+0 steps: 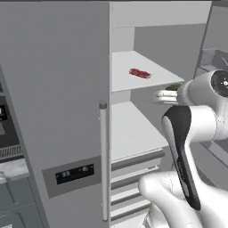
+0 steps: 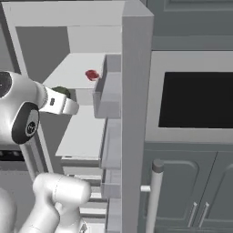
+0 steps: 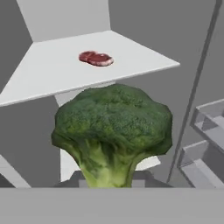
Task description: Open the fridge, remove the banana, broccoli, and steak, and place them on any counter.
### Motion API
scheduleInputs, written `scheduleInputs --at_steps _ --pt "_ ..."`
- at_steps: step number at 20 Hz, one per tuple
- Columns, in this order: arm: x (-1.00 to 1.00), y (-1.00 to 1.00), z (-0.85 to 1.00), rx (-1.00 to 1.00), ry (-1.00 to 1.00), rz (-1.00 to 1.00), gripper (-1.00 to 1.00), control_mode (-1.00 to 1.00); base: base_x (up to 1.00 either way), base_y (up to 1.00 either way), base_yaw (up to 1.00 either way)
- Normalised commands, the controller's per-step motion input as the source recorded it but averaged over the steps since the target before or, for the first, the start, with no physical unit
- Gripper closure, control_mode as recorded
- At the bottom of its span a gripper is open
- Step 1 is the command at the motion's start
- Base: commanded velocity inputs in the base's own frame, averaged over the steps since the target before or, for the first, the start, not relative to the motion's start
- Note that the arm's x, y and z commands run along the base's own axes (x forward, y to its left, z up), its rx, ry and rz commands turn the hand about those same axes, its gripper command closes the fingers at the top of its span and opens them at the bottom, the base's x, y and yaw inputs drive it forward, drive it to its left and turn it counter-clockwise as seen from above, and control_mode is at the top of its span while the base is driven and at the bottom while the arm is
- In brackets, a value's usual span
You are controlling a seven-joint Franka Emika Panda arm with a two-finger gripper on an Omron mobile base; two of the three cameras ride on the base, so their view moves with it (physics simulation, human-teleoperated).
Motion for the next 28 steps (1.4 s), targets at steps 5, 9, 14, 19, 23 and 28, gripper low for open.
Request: scheduleInputs --at_steps 5,9,14,19,23,28 --pt "0.00 0.00 0.00 0.00 0.00 0.00 1.00 1.00 -1.00 0.22 0.00" --pt "0.00 0.00 0.00 0.00 0.00 0.00 1.00 1.00 -0.67 0.96 0.47" --pt "0.00 0.00 0.00 0.00 0.00 0.00 1.00 1.00 0.00 1.00 0.52" --pt "0.00 0.00 0.00 0.00 0.00 0.00 1.00 1.00 0.56 1.00 0.04" --pt "0.00 0.00 0.00 0.00 0.00 0.00 1.00 1.00 0.99 1.00 -0.18" --pt "0.00 0.00 0.00 0.00 0.00 0.00 1.00 1.00 0.79 1.00 -0.26"
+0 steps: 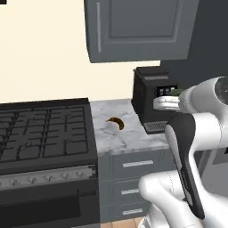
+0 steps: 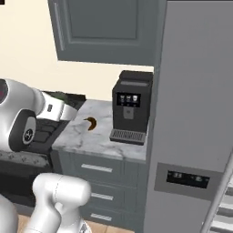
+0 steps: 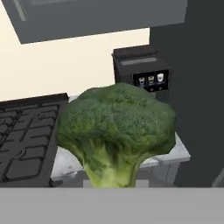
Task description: Open the fridge, remove the banana, broccoli, and steak, and place them on any counter.
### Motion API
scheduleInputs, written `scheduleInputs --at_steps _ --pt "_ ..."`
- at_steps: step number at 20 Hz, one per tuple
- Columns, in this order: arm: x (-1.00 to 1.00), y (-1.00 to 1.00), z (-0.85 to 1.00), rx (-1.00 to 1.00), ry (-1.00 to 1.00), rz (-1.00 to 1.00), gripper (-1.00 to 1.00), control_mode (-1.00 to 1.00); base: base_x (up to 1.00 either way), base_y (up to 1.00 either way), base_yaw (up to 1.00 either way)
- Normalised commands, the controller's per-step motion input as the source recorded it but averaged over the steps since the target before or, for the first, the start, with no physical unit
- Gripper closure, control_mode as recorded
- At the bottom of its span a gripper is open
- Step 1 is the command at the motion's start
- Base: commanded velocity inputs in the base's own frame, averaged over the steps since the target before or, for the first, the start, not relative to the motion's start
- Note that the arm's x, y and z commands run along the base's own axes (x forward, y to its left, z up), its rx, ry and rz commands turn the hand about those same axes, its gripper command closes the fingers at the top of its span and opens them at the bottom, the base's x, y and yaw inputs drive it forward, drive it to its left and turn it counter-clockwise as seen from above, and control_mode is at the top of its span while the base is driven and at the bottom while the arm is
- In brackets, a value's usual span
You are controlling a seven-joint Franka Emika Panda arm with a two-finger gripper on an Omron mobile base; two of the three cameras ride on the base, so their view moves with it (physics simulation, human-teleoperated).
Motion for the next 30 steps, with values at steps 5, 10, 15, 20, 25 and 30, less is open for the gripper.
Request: scheduleInputs --at_steps 5,10,15,20,25,30 --pt "0.20 0.34 -0.26 -0.02 0.09 -0.11 1.00 -1.00 0.20 0.60 -0.20" --pt "0.94 0.04 -0.96 0.00 0.25 -0.15 1.00 -1.00 0.00 0.00 0.00" --pt "1.00 -0.31 -1.00 0.05 0.28 -0.09 1.00 -1.00 0.00 0.00 0.00" --pt "1.00 0.04 -0.98 0.00 0.10 -0.05 1.00 -1.00 0.00 0.00 0.00" --pt "1.00 0.27 -0.72 0.00 0.10 0.00 1.00 -1.00 0.00 0.00 0.00" --pt "1.00 0.16 -0.53 0.00 0.19 0.00 1.00 -1.00 0.00 0.00 0.00"
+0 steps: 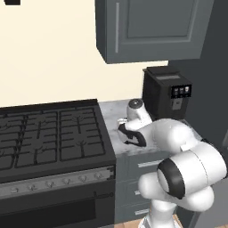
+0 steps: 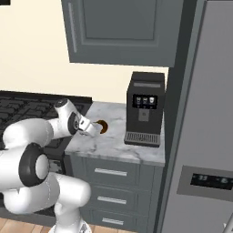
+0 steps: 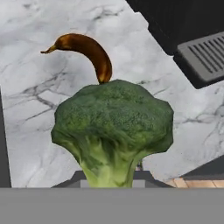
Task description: Open the fridge, remove the banana, broccoli, and steak, and place them on any counter.
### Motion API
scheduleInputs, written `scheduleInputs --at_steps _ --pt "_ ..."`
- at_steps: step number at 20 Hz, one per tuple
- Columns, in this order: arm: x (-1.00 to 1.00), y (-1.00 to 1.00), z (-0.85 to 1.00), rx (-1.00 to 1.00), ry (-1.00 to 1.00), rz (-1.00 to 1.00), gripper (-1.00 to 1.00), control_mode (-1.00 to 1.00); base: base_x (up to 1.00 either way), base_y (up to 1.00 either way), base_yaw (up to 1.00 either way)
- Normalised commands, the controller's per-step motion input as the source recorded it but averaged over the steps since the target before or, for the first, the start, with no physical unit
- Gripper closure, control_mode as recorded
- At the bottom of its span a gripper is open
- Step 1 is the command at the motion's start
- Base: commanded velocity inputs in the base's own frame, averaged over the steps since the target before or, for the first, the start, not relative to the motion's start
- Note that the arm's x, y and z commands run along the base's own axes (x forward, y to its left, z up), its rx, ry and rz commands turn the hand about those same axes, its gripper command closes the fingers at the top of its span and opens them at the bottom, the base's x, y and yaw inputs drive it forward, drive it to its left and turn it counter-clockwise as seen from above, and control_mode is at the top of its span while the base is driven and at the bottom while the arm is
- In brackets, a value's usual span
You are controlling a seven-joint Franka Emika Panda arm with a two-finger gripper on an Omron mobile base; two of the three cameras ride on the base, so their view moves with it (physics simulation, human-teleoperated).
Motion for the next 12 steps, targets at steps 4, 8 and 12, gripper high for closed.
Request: scheduleInputs --at_steps 4,8,12 --pt "1.00 0.11 -0.39 0.00 0.21 0.00 1.00 -1.00 0.00 0.00 0.00" --pt "1.00 0.06 -0.43 0.00 0.06 0.00 1.00 -1.00 0.00 0.00 0.00" --pt "0.93 0.02 -0.62 0.00 -0.01 0.00 1.00 -1.00 0.00 0.00 0.00"
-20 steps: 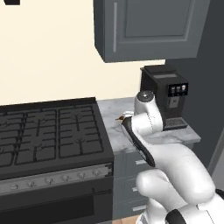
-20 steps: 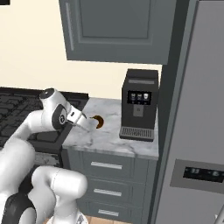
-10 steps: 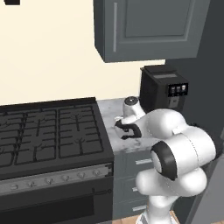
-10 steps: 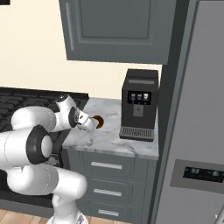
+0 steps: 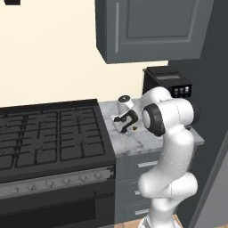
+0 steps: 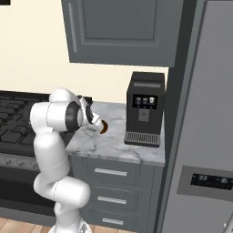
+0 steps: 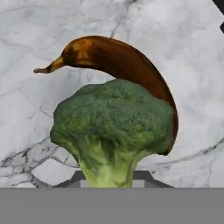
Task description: Open the fridge, remove the banana, broccoli, and steak, and place them on any counter.
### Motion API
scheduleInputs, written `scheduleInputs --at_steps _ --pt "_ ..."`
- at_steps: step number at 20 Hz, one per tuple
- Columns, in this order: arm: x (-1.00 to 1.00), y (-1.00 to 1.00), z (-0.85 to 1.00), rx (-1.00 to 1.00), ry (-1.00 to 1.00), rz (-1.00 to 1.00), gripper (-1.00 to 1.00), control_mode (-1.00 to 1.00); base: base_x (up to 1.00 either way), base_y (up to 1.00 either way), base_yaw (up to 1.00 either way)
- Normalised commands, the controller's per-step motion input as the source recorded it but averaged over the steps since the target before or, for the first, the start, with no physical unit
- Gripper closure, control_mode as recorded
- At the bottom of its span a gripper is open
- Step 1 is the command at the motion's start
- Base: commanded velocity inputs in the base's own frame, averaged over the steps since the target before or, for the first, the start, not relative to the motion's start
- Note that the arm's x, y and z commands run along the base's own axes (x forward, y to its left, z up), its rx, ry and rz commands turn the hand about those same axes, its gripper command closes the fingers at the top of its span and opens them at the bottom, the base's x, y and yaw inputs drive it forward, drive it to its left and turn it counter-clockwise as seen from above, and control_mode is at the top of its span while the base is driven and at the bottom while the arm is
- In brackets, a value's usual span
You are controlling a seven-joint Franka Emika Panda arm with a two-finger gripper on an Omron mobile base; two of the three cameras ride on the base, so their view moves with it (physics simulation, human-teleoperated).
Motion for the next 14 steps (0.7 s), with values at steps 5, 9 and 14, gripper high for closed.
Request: scheduleInputs --at_steps 5,9,14 --pt "0.88 0.00 -0.74 0.00 -0.02 0.00 1.00 -1.00 0.00 0.00 0.00" --pt "0.36 -0.03 -0.18 -0.04 -0.01 -0.02 -1.00 -1.00 0.00 0.00 0.00" --pt "-0.10 -0.25 0.27 -0.04 -0.06 -0.09 -1.00 -1.00 0.00 0.00 0.00"
